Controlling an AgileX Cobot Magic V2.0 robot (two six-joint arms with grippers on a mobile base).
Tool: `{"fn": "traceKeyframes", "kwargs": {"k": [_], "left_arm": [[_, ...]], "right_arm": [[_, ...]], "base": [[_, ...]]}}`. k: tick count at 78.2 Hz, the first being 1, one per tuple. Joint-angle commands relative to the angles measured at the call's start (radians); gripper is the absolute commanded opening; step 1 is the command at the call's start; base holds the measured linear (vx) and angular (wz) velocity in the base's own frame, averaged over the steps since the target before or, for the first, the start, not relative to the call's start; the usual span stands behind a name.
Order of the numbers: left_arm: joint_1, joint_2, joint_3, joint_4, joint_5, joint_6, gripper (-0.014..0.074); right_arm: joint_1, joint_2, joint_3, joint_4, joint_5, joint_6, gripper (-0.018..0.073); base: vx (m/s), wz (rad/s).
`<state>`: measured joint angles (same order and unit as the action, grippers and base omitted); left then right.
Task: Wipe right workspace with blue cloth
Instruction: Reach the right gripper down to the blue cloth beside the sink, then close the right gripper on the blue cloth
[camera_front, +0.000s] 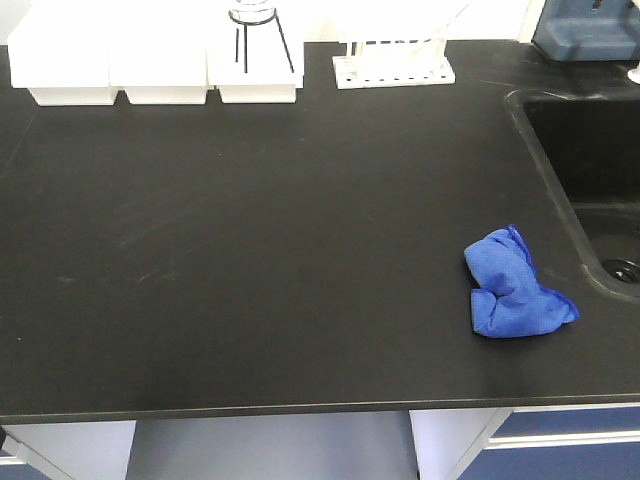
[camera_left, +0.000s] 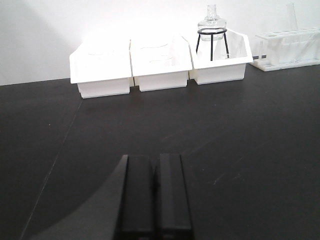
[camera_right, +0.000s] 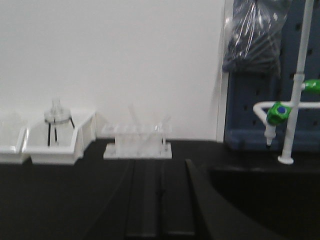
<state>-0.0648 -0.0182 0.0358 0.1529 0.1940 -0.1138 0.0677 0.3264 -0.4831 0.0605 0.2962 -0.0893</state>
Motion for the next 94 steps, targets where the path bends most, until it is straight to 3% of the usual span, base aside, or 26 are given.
{"fn": "traceKeyframes", "kwargs": {"k": [1, 21, 44, 54, 77, 84, 94], "left_arm": [[-0.007, -0.010, -0.028, 0.000, -0.084, -0.002, -0.0006], [-0.007, -0.010, -0.028, 0.000, -0.084, -0.002, -0.0006], [-0.007, -0.010, -0.028, 0.000, -0.084, -0.002, -0.0006], [-0.007, -0.010, -0.028, 0.000, -0.084, -0.002, -0.0006], [-0.007, -0.010, -0.028, 0.000, -0.084, -0.002, -0.0006], [-0.007, -0.010, -0.028, 0.000, -0.084, -0.002, -0.0006], [-0.007, -0.010, -0.028, 0.000, -0.084, -0.002, -0.0006]], "right_arm": [[0.018, 0.135, -0.130, -0.001, 0.056, -0.031, -0.0008], [0.018, 0.451, -0.290, 0.045, 0.342, -0.031, -0.0008], [0.018, 0.696, -0.288, 0.063, 0.409, -0.163, 0.0049], [0.018, 0.776, -0.288, 0.067, 0.411, -0.160, 0.0174], [0.018, 0.929, -0.288, 0.071, 0.350, -0.158, 0.0645], [0.018, 0.977, -0.288, 0.071, 0.308, -0.158, 0.0718], [0.018, 1.054, -0.288, 0.078, 0.228, -0.158, 0.0722]], "base": [[0.00, 0.00], [0.00, 0.00], [0.00, 0.00], [0.00, 0.00], [0.00, 0.00], [0.00, 0.00], [0.00, 0.00]]}}
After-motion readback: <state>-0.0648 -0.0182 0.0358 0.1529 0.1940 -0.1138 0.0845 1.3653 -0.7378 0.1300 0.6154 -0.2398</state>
